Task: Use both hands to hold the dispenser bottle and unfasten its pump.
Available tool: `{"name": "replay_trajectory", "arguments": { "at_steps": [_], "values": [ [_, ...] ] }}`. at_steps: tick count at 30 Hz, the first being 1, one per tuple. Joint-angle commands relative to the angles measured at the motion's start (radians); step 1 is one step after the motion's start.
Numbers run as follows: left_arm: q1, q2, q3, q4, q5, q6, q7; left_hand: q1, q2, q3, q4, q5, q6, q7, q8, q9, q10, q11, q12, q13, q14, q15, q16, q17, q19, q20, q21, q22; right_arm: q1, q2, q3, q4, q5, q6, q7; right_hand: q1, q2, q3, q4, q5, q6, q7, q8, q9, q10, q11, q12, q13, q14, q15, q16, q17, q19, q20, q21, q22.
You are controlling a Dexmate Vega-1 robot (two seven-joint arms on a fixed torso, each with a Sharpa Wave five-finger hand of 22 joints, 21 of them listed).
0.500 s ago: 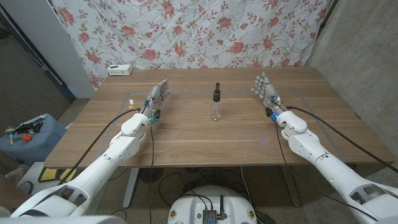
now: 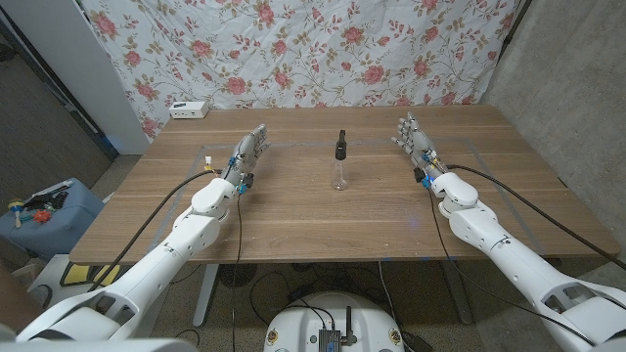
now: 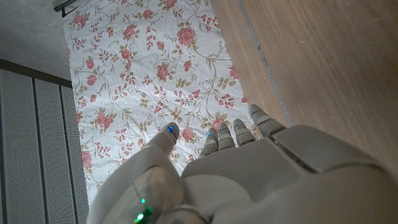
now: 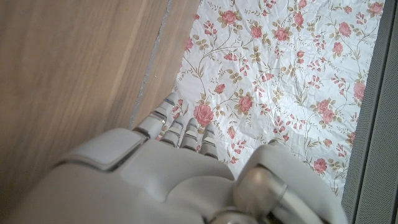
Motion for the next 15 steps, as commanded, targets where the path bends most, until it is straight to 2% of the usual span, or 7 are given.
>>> {"name": "replay_trajectory", "arguments": {
  "at_steps": [1,9,13,14,15],
  "values": [
    [0.016,0.032,0.019,-0.03,0.054,-0.037,-0.002,0.017,-0.014,-0.001,-0.02,0.006,0.007,-0.01,0.007,0.002,0.007,-0.016,0.011,0.002,0.002,-0.013,0.003,0.003,0.01,-0.004,-0.005,0.003,-0.002,0.004,-0.008,-0.001,-0.051,0.021,-0.043,0.009,0.002,0.003,-0.001,0.005,0.01,-0.004,0.005,0.002,0.011,-0.001,0.01,0.003,0.009,-0.014,0.005,0.003,0.009,-0.033,0.006,0.004],
    [0.011,0.031,0.029,0.001,0.061,-0.108,-0.063,0.047,-0.054,-0.011,-0.076,0.008,0.002,-0.032,0.004,0.002,0.009,-0.037,0.008,0.001,0.005,-0.042,0.001,0.004,0.009,-0.018,-0.021,0.002,-0.02,-0.02,-0.001,-0.044,-0.06,-0.004,-0.072,0.012,0.003,0.005,-0.003,0.005,0.017,-0.001,0.006,0.002,0.015,0.001,0.011,0.003,0.013,-0.016,0.006,0.003,0.013,-0.037,0.007,0.004],
    [0.016,0.043,0.033,-0.007,0.059,-0.112,-0.088,0.073,-0.076,-0.013,-0.112,0.01,-0.005,-0.044,0.004,0.002,0.007,-0.044,0.006,0.001,0.0,-0.053,0.0,0.004,0.006,-0.024,-0.028,0.002,-0.023,-0.022,0.003,-0.05,-0.064,-0.001,-0.08,0.013,0.004,0.006,-0.004,0.005,0.019,-0.001,0.006,0.002,0.018,0.003,0.011,0.003,0.015,-0.018,0.007,0.002,0.015,-0.038,0.008,0.004],
    [0.017,0.048,0.034,-0.011,0.06,-0.109,-0.094,0.088,-0.093,-0.018,-0.135,0.011,-0.008,-0.048,0.004,0.002,0.006,-0.048,0.005,0.001,-0.002,-0.06,0.0,0.004,0.005,-0.027,-0.032,0.002,-0.024,-0.023,0.003,-0.053,-0.066,-0.001,-0.082,0.013,0.004,0.006,-0.004,0.005,0.019,-0.001,0.006,0.002,0.017,0.003,0.011,0.003,0.015,-0.018,0.007,0.002,0.016,-0.038,0.008,0.004],
    [0.018,0.053,0.036,-0.016,0.062,-0.105,-0.097,0.092,-0.097,-0.019,-0.141,0.012,-0.008,-0.051,0.004,0.002,0.007,-0.051,0.005,0.001,-0.003,-0.061,-0.001,0.004,0.005,-0.029,-0.033,0.002,-0.025,-0.024,0.003,-0.053,-0.067,0.001,-0.082,0.013,0.004,0.006,-0.004,0.005,0.019,-0.001,0.006,0.002,0.018,0.003,0.011,0.003,0.016,-0.018,0.007,0.002,0.017,-0.038,0.008,0.004]
  ]
}}
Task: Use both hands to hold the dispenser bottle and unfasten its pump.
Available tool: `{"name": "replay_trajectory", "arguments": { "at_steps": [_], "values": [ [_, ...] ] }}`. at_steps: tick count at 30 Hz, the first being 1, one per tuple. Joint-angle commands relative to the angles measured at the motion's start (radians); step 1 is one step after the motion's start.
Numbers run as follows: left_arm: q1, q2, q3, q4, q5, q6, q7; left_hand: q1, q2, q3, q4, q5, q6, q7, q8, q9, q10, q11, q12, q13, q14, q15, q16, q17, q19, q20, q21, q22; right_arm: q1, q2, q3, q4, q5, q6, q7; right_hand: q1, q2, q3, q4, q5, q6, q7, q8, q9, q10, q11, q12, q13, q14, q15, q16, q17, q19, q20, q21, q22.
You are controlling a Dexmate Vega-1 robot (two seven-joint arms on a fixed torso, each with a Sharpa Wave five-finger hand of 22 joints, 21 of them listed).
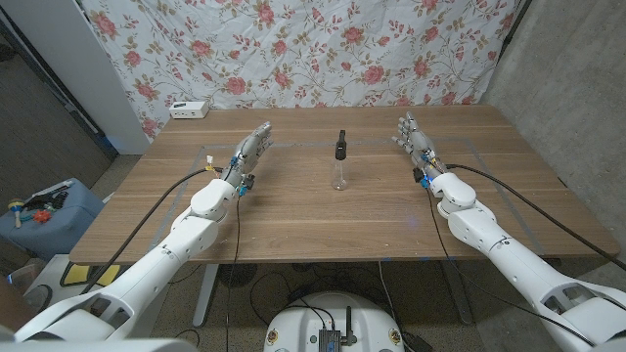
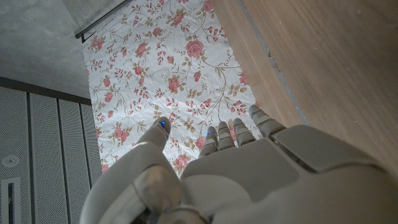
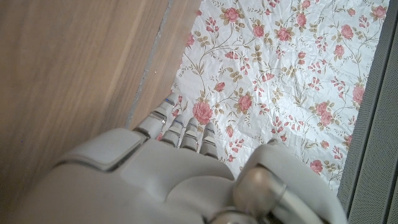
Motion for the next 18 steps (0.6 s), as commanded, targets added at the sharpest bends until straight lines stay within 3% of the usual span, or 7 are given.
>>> {"name": "replay_trajectory", "arguments": {
  "at_steps": [1,4,14,18],
  "values": [
    [0.008,0.031,0.015,-0.009,0.015,-0.031,-0.06,0.027,-0.031,-0.005,-0.042,0.012,-0.008,-0.013,0.003,0.003,-0.006,-0.013,-0.001,0.001,-0.008,-0.017,-0.001,0.005,0.0,-0.006,-0.007,0.002,-0.015,-0.015,0.008,-0.03,-0.016,-0.008,-0.031,0.009,-0.001,0.001,0.0,0.005,0.009,-0.001,0.006,0.002,0.011,-0.006,0.004,0.003,0.011,-0.013,0.007,0.002,0.012,-0.038,0.008,0.004],
    [0.017,0.041,0.015,-0.028,0.02,-0.028,-0.061,0.034,-0.04,-0.008,-0.051,0.013,-0.011,-0.017,0.003,0.003,-0.008,-0.02,-0.002,0.001,-0.008,-0.021,0.0,0.005,-0.001,-0.009,-0.008,0.002,-0.019,-0.019,0.01,-0.041,-0.016,-0.014,-0.036,0.009,-0.001,0.001,0.0,0.005,0.01,-0.001,0.006,0.002,0.012,-0.005,0.004,0.003,0.011,-0.013,0.007,0.002,0.013,-0.038,0.009,0.004],
    [0.046,0.078,0.021,-0.093,0.052,-0.016,-0.056,0.105,-0.11,-0.029,-0.121,0.029,0.011,-0.033,0.015,0.002,0.02,-0.043,0.007,0.001,0.025,-0.044,0.008,0.005,-0.004,-0.013,-0.013,0.002,-0.042,-0.027,0.015,-0.071,-0.02,-0.015,-0.054,0.009,-0.001,0.001,-0.001,0.005,0.015,0.001,0.007,0.002,0.016,-0.004,0.005,0.003,0.015,-0.013,0.008,0.002,0.017,-0.039,0.009,0.004],
    [0.045,0.081,0.029,-0.096,0.062,-0.026,-0.069,0.122,-0.122,-0.033,-0.129,0.034,0.019,-0.032,0.017,0.002,0.027,-0.045,0.008,0.001,0.03,-0.044,0.008,0.005,-0.007,-0.007,-0.014,0.002,-0.048,-0.027,0.016,-0.073,-0.021,-0.012,-0.055,0.009,-0.001,0.001,-0.001,0.005,0.018,0.002,0.008,0.002,0.019,-0.003,0.006,0.003,0.017,-0.014,0.009,0.002,0.018,-0.039,0.009,0.004]
  ]
}}
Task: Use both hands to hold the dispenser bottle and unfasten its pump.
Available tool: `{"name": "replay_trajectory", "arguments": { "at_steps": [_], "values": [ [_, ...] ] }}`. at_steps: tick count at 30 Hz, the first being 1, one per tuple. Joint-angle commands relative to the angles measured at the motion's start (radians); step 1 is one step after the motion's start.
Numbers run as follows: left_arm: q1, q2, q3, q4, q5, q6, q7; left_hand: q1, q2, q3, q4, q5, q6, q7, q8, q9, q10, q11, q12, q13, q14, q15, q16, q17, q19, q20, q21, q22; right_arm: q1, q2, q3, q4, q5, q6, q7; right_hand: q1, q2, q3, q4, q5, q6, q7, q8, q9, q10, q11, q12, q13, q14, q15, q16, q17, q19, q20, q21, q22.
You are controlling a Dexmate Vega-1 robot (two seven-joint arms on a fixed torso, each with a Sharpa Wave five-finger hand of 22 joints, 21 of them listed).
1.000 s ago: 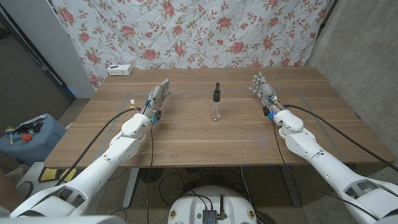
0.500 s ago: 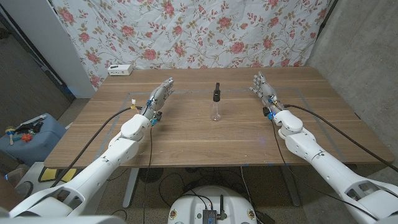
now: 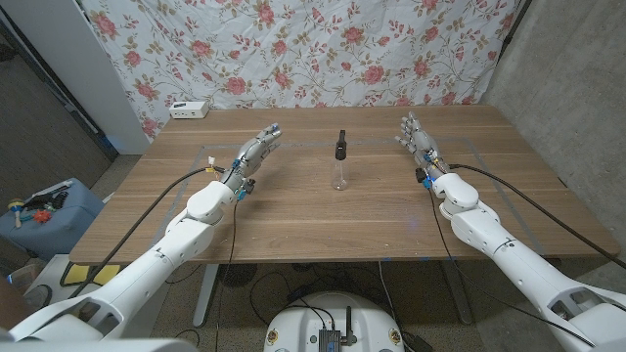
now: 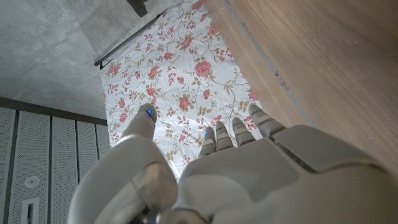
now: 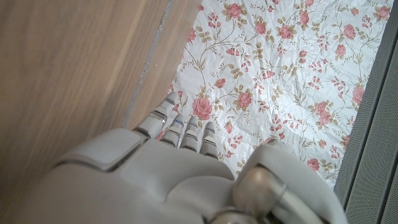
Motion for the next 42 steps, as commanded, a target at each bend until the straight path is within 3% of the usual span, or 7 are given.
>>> {"name": "replay_trajectory", "arguments": {
  "at_steps": [1,13,19,23,31,42],
  "values": [
    [0.017,0.03,0.015,-0.045,0.032,-0.007,-0.019,0.019,-0.019,0.001,-0.013,0.009,0.011,0.0,0.007,0.002,0.011,-0.004,0.008,0.001,0.015,-0.039,0.008,0.005,-0.004,0.002,-0.002,0.003,-0.021,-0.007,0.005,-0.024,-0.005,0.002,-0.016,0.009,-0.001,0.001,-0.001,0.005,0.01,0.0,0.008,0.002,0.014,0.003,0.006,0.003,0.01,-0.014,0.005,0.002,0.011,-0.04,0.009,0.004],
    [0.009,0.038,0.037,-0.068,0.073,0.001,-0.024,0.083,-0.074,-0.02,-0.022,0.03,0.017,0.012,0.007,0.003,0.026,0.002,0.008,0.001,0.036,-0.031,0.008,0.006,-0.023,0.032,-0.006,0.003,-0.01,0.009,-0.001,-0.004,-0.013,0.011,-0.02,0.01,0.001,0.002,-0.001,0.005,0.011,0.0,0.007,0.002,0.011,0.003,0.004,0.003,0.005,-0.014,0.003,0.002,0.011,-0.041,0.008,0.004],
    [-0.008,0.042,0.052,-0.069,0.093,0.018,-0.032,0.13,-0.099,-0.033,-0.022,0.045,0.019,0.023,0.006,0.003,0.034,0.011,0.008,0.0,0.048,-0.022,0.008,0.006,-0.045,0.061,-0.008,0.003,-0.008,0.013,-0.001,0.001,-0.015,0.011,-0.029,0.011,0.002,0.003,-0.002,0.005,0.01,-0.001,0.006,0.002,0.011,0.004,0.003,0.003,0.005,-0.014,0.003,0.002,0.01,-0.042,0.008,0.004],
    [-0.017,0.048,0.062,-0.077,0.11,0.03,-0.036,0.176,-0.114,-0.046,-0.021,0.059,0.016,0.026,0.005,0.004,0.038,0.014,0.006,0.0,0.05,-0.02,0.005,0.006,-0.073,0.097,-0.011,0.003,-0.007,0.015,0.0,0.006,-0.015,0.014,-0.029,0.01,0.002,0.003,-0.002,0.005,0.01,0.0,0.005,0.002,0.011,0.003,0.003,0.003,0.005,-0.014,0.003,0.003,0.01,-0.042,0.008,0.004],
    [-0.039,0.047,0.089,-0.083,0.148,0.052,-0.041,0.241,-0.126,-0.075,-0.017,0.08,0.014,0.024,0.002,0.004,0.038,0.018,0.002,0.001,0.047,-0.019,0.003,0.006,-0.148,0.128,-0.016,0.004,-0.008,0.013,0.001,0.008,-0.017,0.015,-0.031,0.01,0.003,0.003,-0.001,0.005,0.01,0.0,0.004,0.002,0.011,0.006,0.002,0.003,0.005,-0.013,0.002,0.003,0.01,-0.043,0.007,0.004],
    [-0.078,0.034,0.124,-0.061,0.162,0.066,-0.084,0.277,-0.132,-0.103,-0.014,0.095,0.017,0.033,0.003,0.005,0.05,0.022,0.005,0.001,0.054,-0.014,0.005,0.006,-0.2,0.156,-0.017,0.004,-0.015,0.017,0.006,0.011,-0.016,0.027,-0.039,0.008,0.003,0.002,-0.001,0.005,0.01,0.002,0.003,0.002,0.011,0.006,0.002,0.003,0.006,-0.013,0.003,0.003,0.01,-0.043,0.007,0.004]
  ]
}}
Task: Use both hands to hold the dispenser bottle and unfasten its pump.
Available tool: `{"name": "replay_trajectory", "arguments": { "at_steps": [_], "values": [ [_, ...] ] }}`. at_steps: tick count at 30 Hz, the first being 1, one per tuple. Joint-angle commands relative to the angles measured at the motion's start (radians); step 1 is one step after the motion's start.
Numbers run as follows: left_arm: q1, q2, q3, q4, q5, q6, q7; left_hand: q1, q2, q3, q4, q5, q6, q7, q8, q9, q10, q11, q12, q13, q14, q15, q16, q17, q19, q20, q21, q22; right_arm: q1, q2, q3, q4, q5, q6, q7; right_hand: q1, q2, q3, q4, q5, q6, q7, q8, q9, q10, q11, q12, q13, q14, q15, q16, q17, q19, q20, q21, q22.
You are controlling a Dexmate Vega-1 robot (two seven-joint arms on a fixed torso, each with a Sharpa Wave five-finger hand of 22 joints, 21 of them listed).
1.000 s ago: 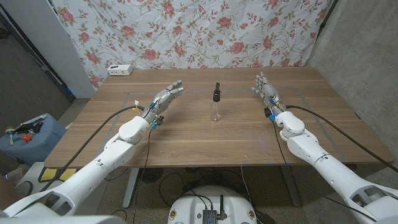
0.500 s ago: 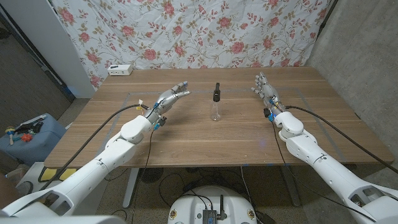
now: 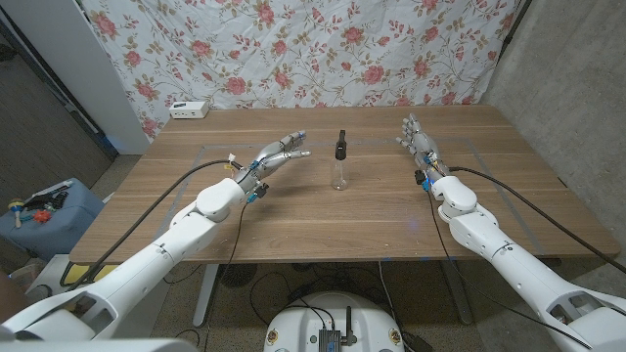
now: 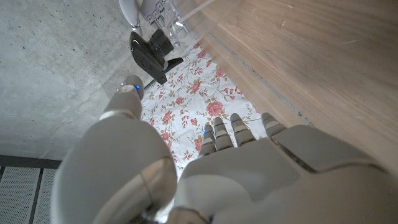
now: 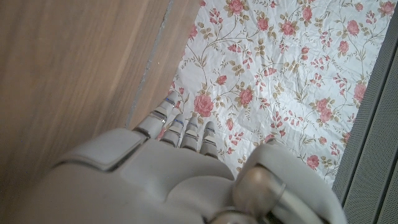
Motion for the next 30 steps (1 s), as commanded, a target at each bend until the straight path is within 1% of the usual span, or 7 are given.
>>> {"name": "replay_trajectory", "arguments": {
  "at_steps": [1,10,17,18,19,22,30],
  "values": [
    [-0.042,-0.011,0.039,0.019,0.032,0.027,-0.047,0.017,-0.003,-0.013,-0.001,0.009,0.007,0.006,-0.001,0.005,0.012,0.004,0.005,0.001,0.007,-0.008,0.002,0.003,-0.02,0.011,-0.002,0.004,-0.007,0.004,0.006,0.006,0.0,0.01,-0.007,0.001,-0.003,0.003,-0.001,0.005,0.007,0.006,0.003,0.002,0.005,0.001,0.002,0.003,0.004,-0.011,0.003,0.003,0.01,-0.043,0.007,0.004],
    [-0.075,-0.015,0.069,0.03,0.055,0.046,-0.079,0.028,-0.005,-0.028,0.001,0.017,0.002,0.017,-0.004,0.005,0.008,0.015,0.003,0.001,0.007,-0.002,0.001,0.003,-0.033,0.016,0.001,0.004,-0.014,0.004,0.008,0.003,-0.004,0.012,-0.019,0.0,-0.003,0.002,0.0,0.006,0.009,0.005,0.003,0.002,0.006,0.0,0.002,0.003,0.005,-0.01,0.003,0.003,0.009,-0.042,0.007,0.004],
    [-0.073,-0.003,0.078,-0.002,0.099,0.078,-0.044,0.036,-0.006,-0.042,0.002,0.023,-0.001,0.018,-0.005,0.005,0.007,0.014,0.002,0.001,0.007,0.001,0.0,0.003,-0.054,0.017,-0.001,0.004,-0.009,0.013,0.009,0.023,-0.003,0.03,-0.014,-0.001,-0.002,0.002,0.0,0.006,0.009,0.004,0.003,0.002,0.006,0.0,0.002,0.003,0.005,-0.009,0.003,0.004,0.009,-0.043,0.007,0.005],
    [-0.075,-0.002,0.08,-0.002,0.098,0.08,-0.051,0.042,-0.005,-0.051,0.003,0.028,-0.001,0.018,-0.005,0.005,0.006,0.014,0.001,0.001,0.005,0.001,0.0,0.003,-0.078,0.012,-0.005,0.004,-0.008,0.014,0.009,0.026,-0.003,0.031,-0.013,-0.001,-0.002,0.002,0.0,0.006,0.01,0.004,0.003,0.002,0.006,0.0,0.002,0.003,0.005,-0.009,0.003,0.004,0.009,-0.042,0.006,0.005],
    [-0.076,-0.002,0.08,-0.002,0.098,0.08,-0.051,0.044,-0.005,-0.054,0.004,0.029,0.0,0.019,-0.005,0.005,0.007,0.015,0.001,0.001,0.004,0.004,-0.001,0.003,-0.081,0.011,-0.004,0.004,-0.008,0.014,0.009,0.026,-0.003,0.032,-0.013,-0.001,-0.002,0.002,0.0,0.006,0.01,0.004,0.003,0.002,0.006,0.001,0.002,0.003,0.005,-0.009,0.003,0.004,0.009,-0.042,0.007,0.005],
    [-0.086,-0.001,0.091,-0.003,0.114,0.09,-0.056,0.048,-0.004,-0.061,0.004,0.032,-0.002,0.021,-0.005,0.006,0.005,0.017,0.0,0.001,0.0,0.007,-0.002,0.003,-0.091,0.0,-0.003,0.005,-0.004,0.018,0.008,0.036,-0.004,0.041,-0.01,-0.001,-0.002,0.002,0.001,0.006,0.01,0.004,0.003,0.002,0.007,0.0,0.002,0.003,0.005,-0.009,0.003,0.004,0.009,-0.042,0.006,0.005],
    [-0.105,-0.011,0.107,0.014,0.134,0.089,-0.062,0.06,-0.003,-0.075,0.005,0.038,-0.015,0.03,-0.01,0.006,-0.004,0.016,-0.003,0.001,-0.006,0.011,-0.004,0.003,-0.1,-0.007,0.002,0.005,-0.004,0.024,0.009,0.045,-0.005,0.053,-0.011,-0.002,-0.002,0.002,0.001,0.006,0.01,0.002,0.002,0.002,0.007,0.0,0.002,0.003,0.006,-0.009,0.003,0.004,0.008,-0.04,0.006,0.005]
  ]
}}
